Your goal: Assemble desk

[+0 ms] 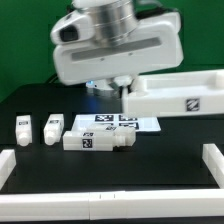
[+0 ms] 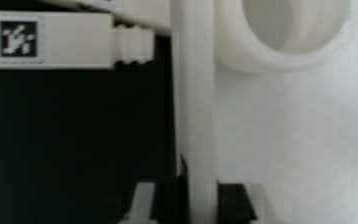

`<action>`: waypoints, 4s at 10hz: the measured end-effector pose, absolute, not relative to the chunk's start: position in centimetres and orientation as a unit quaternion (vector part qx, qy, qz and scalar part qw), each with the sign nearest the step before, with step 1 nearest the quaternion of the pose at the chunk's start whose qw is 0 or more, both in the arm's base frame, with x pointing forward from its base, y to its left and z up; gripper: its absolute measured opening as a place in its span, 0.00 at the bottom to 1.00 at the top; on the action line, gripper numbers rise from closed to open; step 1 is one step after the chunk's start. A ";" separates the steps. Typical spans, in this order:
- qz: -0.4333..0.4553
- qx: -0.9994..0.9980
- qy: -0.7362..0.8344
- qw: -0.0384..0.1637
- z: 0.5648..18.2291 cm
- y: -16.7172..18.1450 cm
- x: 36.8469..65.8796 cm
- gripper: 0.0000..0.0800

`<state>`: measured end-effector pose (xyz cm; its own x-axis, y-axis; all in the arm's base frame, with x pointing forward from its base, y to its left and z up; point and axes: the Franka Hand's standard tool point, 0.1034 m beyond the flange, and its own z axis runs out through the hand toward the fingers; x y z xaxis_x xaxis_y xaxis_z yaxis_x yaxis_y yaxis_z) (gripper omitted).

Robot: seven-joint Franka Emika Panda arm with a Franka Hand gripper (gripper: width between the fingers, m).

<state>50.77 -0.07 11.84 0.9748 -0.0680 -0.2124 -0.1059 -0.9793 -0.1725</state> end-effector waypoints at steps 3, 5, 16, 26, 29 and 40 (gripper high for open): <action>0.109 -0.990 0.031 0.089 10.4 -2.7 51.3 0.07; 0.106 -0.990 0.044 0.080 8.8 -5.9 53.8 0.07; 0.100 -0.994 0.026 0.047 1.5 -7.4 57.3 0.07; 0.081 -0.996 0.026 0.007 1.2 -6.9 58.9 0.07; 0.080 -0.996 0.026 0.007 1.3 -7.0 59.0 0.54; 0.071 -0.985 -0.152 0.031 6.1 -6.9 52.2 0.81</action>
Offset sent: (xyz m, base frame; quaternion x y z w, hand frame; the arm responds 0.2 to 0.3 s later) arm 0.0499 -0.0570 -0.0166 -0.0149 -0.0118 -0.0280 0.9994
